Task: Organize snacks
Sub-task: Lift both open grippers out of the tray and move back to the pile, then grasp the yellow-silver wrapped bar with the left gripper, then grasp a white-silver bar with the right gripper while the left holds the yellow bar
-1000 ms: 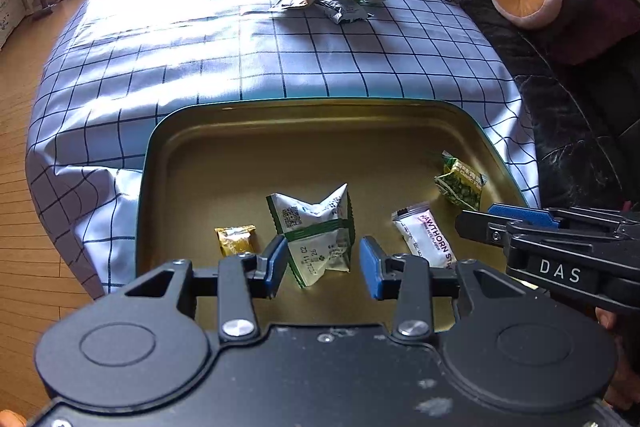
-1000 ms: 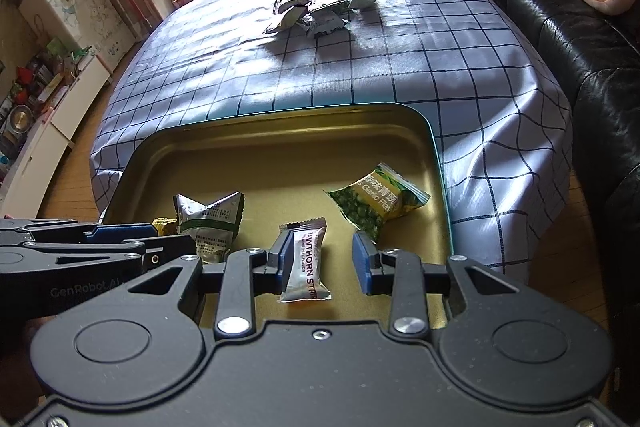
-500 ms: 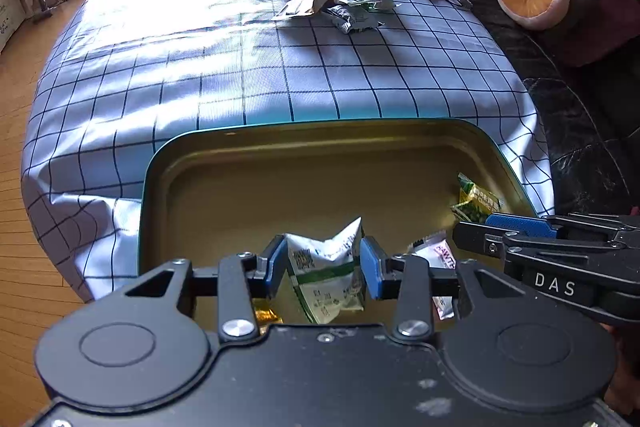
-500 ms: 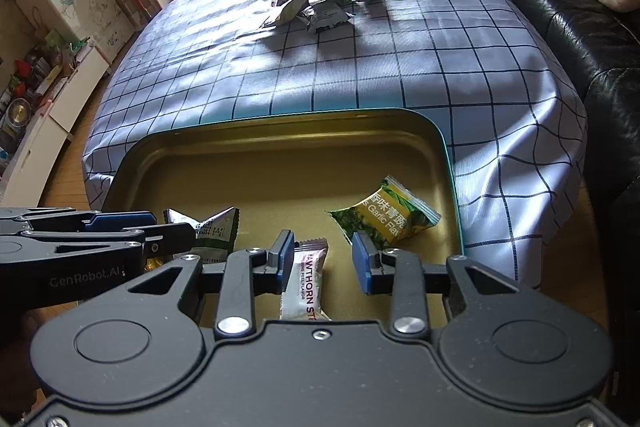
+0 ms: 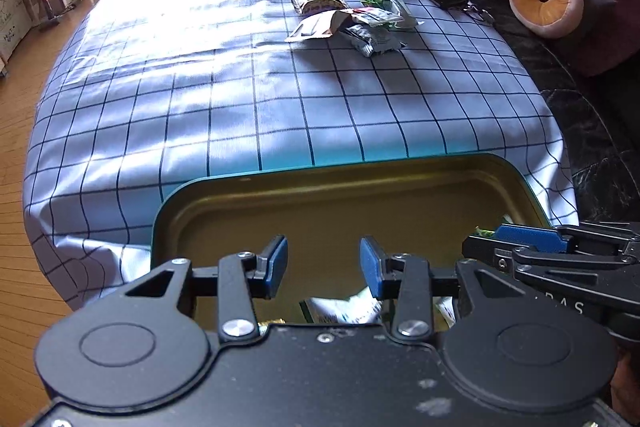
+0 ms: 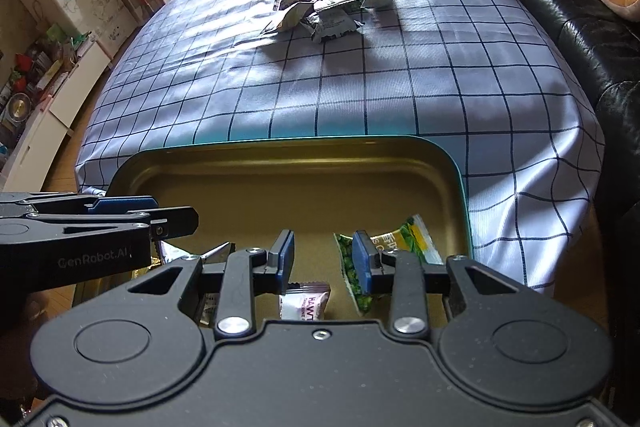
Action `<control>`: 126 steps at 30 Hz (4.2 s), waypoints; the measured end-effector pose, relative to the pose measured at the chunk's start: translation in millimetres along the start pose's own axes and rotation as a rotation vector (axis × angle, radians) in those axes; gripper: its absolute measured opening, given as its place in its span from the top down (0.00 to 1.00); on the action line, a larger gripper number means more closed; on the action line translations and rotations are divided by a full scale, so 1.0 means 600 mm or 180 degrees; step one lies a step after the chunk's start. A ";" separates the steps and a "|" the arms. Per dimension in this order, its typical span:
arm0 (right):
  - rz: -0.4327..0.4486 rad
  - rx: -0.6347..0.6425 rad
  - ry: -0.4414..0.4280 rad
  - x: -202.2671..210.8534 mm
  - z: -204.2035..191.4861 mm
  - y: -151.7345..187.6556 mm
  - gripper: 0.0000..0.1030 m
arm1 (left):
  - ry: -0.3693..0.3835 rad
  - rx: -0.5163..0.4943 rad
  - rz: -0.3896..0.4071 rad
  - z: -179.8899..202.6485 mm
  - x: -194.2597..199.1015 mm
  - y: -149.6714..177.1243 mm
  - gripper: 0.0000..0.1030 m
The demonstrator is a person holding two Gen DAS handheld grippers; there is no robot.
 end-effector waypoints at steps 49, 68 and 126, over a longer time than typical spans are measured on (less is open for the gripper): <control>0.0527 -0.0061 0.0188 -0.115 0.053 -0.225 0.58 | 0.0172 -0.0420 0.0632 -0.023 -0.141 -0.266 0.53; 0.0549 -0.0183 0.0139 -0.142 0.070 -0.249 0.58 | 0.0078 -0.0380 0.0385 -0.028 -0.230 -0.309 0.51; 0.1246 0.0043 0.0767 -0.229 0.038 -0.292 0.56 | -0.0759 0.0063 0.0734 -0.138 -0.194 -0.236 0.56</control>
Point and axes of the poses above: each gripper's, at about its wrist camera, not at the fingertips, and x roughly against the way its jaws point, z to its right, y to its underside, the point moved 3 cm from there along -x, roughly the way its jaws point, and after that the axes turned 4 degrees about y, right-handed, at the moved point
